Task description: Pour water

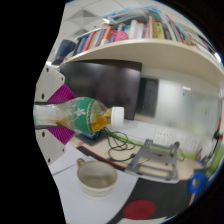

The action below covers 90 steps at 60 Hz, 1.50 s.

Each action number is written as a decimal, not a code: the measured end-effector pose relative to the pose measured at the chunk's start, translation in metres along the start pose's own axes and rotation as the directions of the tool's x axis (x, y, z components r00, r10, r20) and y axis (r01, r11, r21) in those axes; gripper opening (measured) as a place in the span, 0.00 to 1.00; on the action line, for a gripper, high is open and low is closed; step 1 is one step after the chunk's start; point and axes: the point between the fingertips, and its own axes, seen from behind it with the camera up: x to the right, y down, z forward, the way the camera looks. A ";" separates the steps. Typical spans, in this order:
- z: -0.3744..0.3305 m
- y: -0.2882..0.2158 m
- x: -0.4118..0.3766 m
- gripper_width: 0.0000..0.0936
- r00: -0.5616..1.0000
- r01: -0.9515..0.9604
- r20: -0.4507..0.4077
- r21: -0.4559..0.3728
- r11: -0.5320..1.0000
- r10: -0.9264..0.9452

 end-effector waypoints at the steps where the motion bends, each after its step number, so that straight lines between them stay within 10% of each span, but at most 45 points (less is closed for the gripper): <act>1: -0.002 -0.005 -0.003 0.28 0.997 0.080 -0.009 0.012 0.997 -0.080; 11: -0.044 -0.085 -0.017 0.29 0.691 0.716 -0.262 0.116 0.688 -0.674; 23: -0.090 -0.162 0.044 0.28 0.345 0.923 -0.485 0.019 0.384 -0.804; 35: -0.096 -0.197 0.122 0.28 0.216 0.949 -0.491 -0.096 0.299 -0.844; 62: -0.075 -0.202 0.152 0.31 0.166 0.978 -0.393 -0.054 0.203 -0.904; 69: -0.079 -0.202 0.150 0.56 0.161 0.981 -0.413 -0.032 0.191 -0.896; 76: -0.080 -0.202 0.154 0.60 0.161 0.978 -0.431 -0.048 0.201 -0.888; 83: -0.097 -0.197 0.162 0.92 0.139 0.974 -0.460 -0.097 0.206 -0.877; 90: -0.133 -0.178 0.165 0.92 0.079 0.973 -0.496 -0.150 0.175 -0.865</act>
